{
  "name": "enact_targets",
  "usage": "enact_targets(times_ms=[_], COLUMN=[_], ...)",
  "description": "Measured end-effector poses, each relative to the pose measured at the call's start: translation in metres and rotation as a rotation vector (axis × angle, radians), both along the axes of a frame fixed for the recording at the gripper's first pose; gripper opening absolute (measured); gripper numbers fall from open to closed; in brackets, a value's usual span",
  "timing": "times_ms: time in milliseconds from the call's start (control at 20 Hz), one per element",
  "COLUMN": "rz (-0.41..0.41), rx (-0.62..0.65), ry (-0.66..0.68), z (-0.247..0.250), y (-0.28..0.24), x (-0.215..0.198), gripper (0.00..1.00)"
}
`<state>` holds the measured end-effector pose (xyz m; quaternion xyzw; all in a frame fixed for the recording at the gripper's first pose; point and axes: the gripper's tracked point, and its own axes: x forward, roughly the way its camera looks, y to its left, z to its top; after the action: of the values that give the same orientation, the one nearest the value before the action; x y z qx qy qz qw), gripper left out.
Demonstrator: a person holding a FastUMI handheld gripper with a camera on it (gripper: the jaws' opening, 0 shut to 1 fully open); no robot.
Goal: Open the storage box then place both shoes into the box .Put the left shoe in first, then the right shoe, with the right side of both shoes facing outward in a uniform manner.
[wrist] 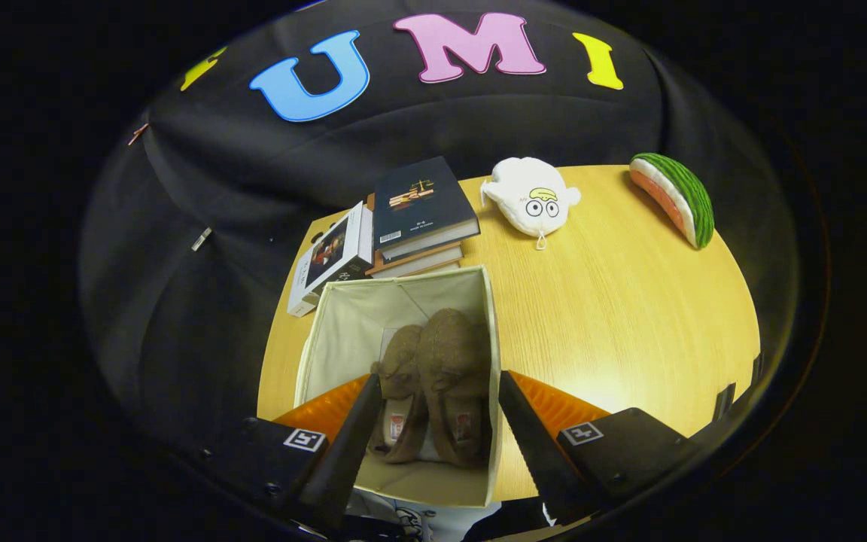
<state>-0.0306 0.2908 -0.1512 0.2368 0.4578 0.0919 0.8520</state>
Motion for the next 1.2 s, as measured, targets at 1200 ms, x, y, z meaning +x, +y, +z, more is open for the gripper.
enact_targets(times_ms=[1200], rz=[-0.192], rx=[-0.196], ry=[-0.536], z=[0.100], y=[-0.248], x=[0.066], gripper=[0.99])
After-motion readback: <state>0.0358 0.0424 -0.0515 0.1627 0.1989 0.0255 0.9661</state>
